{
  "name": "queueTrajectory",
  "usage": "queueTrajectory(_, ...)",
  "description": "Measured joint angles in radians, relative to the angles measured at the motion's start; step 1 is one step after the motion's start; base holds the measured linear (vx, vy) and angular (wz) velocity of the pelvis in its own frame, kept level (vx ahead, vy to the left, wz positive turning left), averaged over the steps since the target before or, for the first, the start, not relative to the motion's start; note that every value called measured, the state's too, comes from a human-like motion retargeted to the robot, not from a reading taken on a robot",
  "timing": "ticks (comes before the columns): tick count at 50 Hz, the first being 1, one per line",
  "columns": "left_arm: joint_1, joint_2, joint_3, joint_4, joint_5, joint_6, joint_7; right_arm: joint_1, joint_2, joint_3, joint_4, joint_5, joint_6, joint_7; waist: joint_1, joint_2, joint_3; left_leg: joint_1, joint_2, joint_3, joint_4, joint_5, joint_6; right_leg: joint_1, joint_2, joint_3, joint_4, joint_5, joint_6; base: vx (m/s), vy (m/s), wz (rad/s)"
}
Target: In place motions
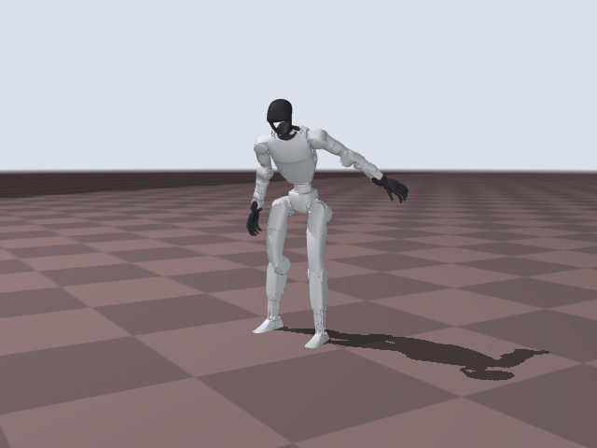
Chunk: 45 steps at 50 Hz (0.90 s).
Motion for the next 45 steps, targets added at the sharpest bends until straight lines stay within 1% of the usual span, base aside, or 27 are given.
queueTrajectory(2, 0.031, -0.042, 0.003, -0.001, 0.044, 0.034, -0.011, 0.014, 0.020, 0.039, -0.014, -0.024, -0.006, 0.048, -0.052, -0.037, 0.000, 0.071, 0.019, 0.040, 0.000, -0.008, 0.003, 0.054, 0.015, 0.022, 0.004, -0.013, -0.012, 0.08, 0.07, -0.67)
queueTrajectory(5, 0.055, -0.129, 0.017, -0.006, 0.093, 0.060, -0.020, 0.040, 0.026, 0.077, -0.021, -0.097, -0.014, 0.087, -0.118, -0.067, 0.000, 0.163, 0.032, 0.077, 0.019, -0.009, 0.011, 0.133, 0.025, 0.046, 0.013, -0.035, -0.031, 0.13, 0.10, -0.40)
queueTrajectory(10, 0.097, -0.300, 0.131, 0.006, 0.099, 0.068, -0.082, 0.047, 0.014, 0.139, 0.066, -0.245, -0.022, 0.027, -0.224, -0.130, -0.001, 0.244, 0.027, 0.098, 0.168, 0.007, 0.055, 0.261, 0.005, 0.083, 0.027, -0.067, -0.054, 0.29, 0.10, -0.30)
queueTrajectory(12, 0.103, -0.339, 0.130, 0.011, 0.089, 0.074, -0.112, 0.054, 0.031, 0.137, 0.132, -0.261, -0.030, -0.004, -0.227, -0.155, -0.013, 0.242, 0.011, 0.088, 0.237, 0.026, 0.073, 0.291, -0.016, 0.091, 0.030, -0.075, -0.060, 0.25, -0.01, -0.15)
queueTrajectory(15, 0.101, -0.372, 0.092, 0.010, 0.078, 0.102, -0.156, 0.054, 0.074, 0.118, 0.259, -0.217, -0.019, -0.017, -0.198, -0.185, -0.017, 0.247, -0.008, 0.097, 0.303, 0.048, 0.102, 0.320, -0.044, 0.101, 0.039, -0.086, -0.066, 0.12, -0.10, -0.19)
queueTrajectory(17, 0.096, -0.389, 0.077, 0.014, 0.087, 0.113, -0.175, 0.048, 0.102, 0.107, 0.344, -0.166, 0.009, 0.019, -0.173, -0.200, -0.018, 0.269, -0.018, 0.115, 0.318, 0.022, 0.112, 0.332, -0.058, 0.113, 0.049, -0.094, -0.066, 0.08, -0.05, -0.36)
queueTrajectory(18, 0.095, -0.400, 0.074, 0.017, 0.097, 0.115, -0.184, 0.046, 0.111, 0.105, 0.381, -0.143, 0.024, 0.044, -0.164, -0.203, -0.020, 0.285, -0.021, 0.124, 0.320, -0.021, 0.109, 0.338, -0.063, 0.122, 0.054, -0.099, -0.065, 0.08, 0.06, -0.44)
queueTrajectory(20, 0.101, -0.422, 0.073, 0.022, 0.130, 0.124, -0.209, 0.047, 0.121, 0.111, 0.441, -0.116, 0.024, 0.083, -0.156, -0.192, -0.027, 0.334, -0.022, 0.145, 0.288, -0.090, 0.084, 0.358, -0.061, 0.139, 0.065, -0.110, -0.064, 0.14, 0.17, -0.44)
queueTrajectory(21, 0.110, -0.431, 0.077, 0.024, 0.156, 0.135, -0.239, 0.054, 0.125, 0.123, 0.453, -0.112, 0.006, 0.068, -0.160, -0.181, -0.035, 0.362, -0.028, 0.136, 0.253, -0.098, 0.068, 0.371, -0.055, 0.147, 0.070, -0.117, -0.063, 0.22, 0.27, -0.37)
queueTrajectory(23, 0.136, -0.440, 0.084, 0.029, 0.211, 0.158, -0.327, 0.077, 0.132, 0.161, 0.457, -0.105, -0.032, -0.004, -0.179, -0.157, -0.061, 0.417, -0.037, 0.131, 0.173, -0.095, 0.045, 0.393, -0.039, 0.166, 0.081, -0.130, -0.061, 0.27, 0.37, -0.25)
queueTrajectory(25, 0.166, -0.437, 0.083, 0.030, 0.261, 0.186, -0.442, 0.104, 0.136, 0.202, 0.440, -0.125, -0.064, -0.104, -0.207, -0.133, -0.089, 0.472, -0.042, 0.141, 0.102, -0.119, 0.025, 0.413, -0.026, 0.179, 0.093, -0.144, -0.056, 0.29, 0.40, -0.05)
queueTrajectory(27, 0.191, -0.426, 0.068, 0.023, 0.292, 0.233, -0.568, 0.124, 0.138, 0.223, 0.413, -0.182, -0.082, -0.187, -0.243, -0.116, -0.115, 0.514, -0.034, 0.196, 0.056, -0.163, 0.043, 0.431, -0.026, 0.179, 0.106, -0.155, -0.050, 0.26, 0.44, 0.22)
queueTrajectory(30, 0.208, -0.410, 0.040, -0.008, 0.310, 0.334, -0.741, 0.130, 0.134, 0.246, 0.384, -0.260, -0.082, -0.283, -0.308, -0.082, -0.148, 0.527, -0.057, 0.138, 0.023, -0.157, 0.065, 0.436, -0.023, 0.158, 0.131, -0.150, -0.060, 0.16, 0.49, 0.35)
queueTrajectory(32, 0.188, -0.393, 0.030, -0.035, 0.325, 0.373, -0.792, 0.113, 0.131, 0.252, 0.380, -0.260, -0.081, -0.335, -0.321, -0.064, -0.148, 0.531, -0.061, 0.142, 0.013, -0.144, 0.078, 0.428, -0.032, 0.154, 0.156, -0.123, -0.063, 0.00, 0.49, 0.05)
queueTrajectory(35, 0.142, -0.347, -0.005, -0.092, 0.320, 0.359, -0.779, 0.088, 0.129, 0.264, 0.371, -0.213, -0.102, -0.373, -0.307, -0.039, -0.142, 0.549, -0.083, 0.128, -0.022, -0.123, 0.108, 0.396, -0.036, 0.170, 0.213, -0.073, -0.070, -0.10, 0.41, -0.04)
queueTrajectory(38, 0.090, -0.316, -0.023, -0.164, 0.291, 0.329, -0.742, 0.067, 0.123, 0.283, 0.336, -0.223, -0.115, -0.366, -0.278, -0.011, -0.157, 0.548, -0.073, 0.150, -0.043, -0.109, 0.122, 0.330, -0.033, 0.144, 0.297, -0.014, -0.098, -0.06, 0.34, -0.25)
queueTrajectory(40, 0.050, -0.306, -0.019, -0.203, 0.255, 0.304, -0.722, 0.048, 0.117, 0.296, 0.304, -0.261, -0.111, -0.345, -0.264, 0.010, -0.158, 0.545, -0.056, 0.165, -0.050, -0.103, 0.128, 0.295, -0.035, 0.082, 0.350, -0.008, -0.124, -0.11, 0.31, -0.37)
queueTrajectory(41, 0.030, -0.300, -0.017, -0.215, 0.237, 0.286, -0.721, 0.041, 0.111, 0.306, 0.290, -0.275, -0.115, -0.335, -0.256, 0.014, -0.154, 0.549, -0.054, 0.172, -0.053, -0.100, 0.132, 0.291, -0.027, 0.071, 0.361, -0.023, -0.127, -0.12, 0.23, -0.28)
queueTrajectory(42, 0.011, -0.293, -0.015, -0.227, 0.221, 0.271, -0.723, 0.035, 0.104, 0.316, 0.276, -0.290, -0.120, -0.327, -0.250, 0.014, -0.151, 0.553, -0.055, 0.176, -0.056, -0.098, 0.137, 0.288, -0.015, 0.072, 0.365, -0.036, -0.123, -0.09, 0.18, -0.07)
queueTrajectory(45, -0.039, -0.266, -0.016, -0.244, 0.185, 0.244, -0.767, 0.032, 0.087, 0.339, 0.234, -0.338, -0.138, -0.334, -0.261, -0.014, -0.153, 0.556, -0.081, 0.163, -0.062, -0.092, 0.149, 0.300, 0.035, 0.157, 0.325, -0.071, -0.062, -0.03, 0.11, 0.28)
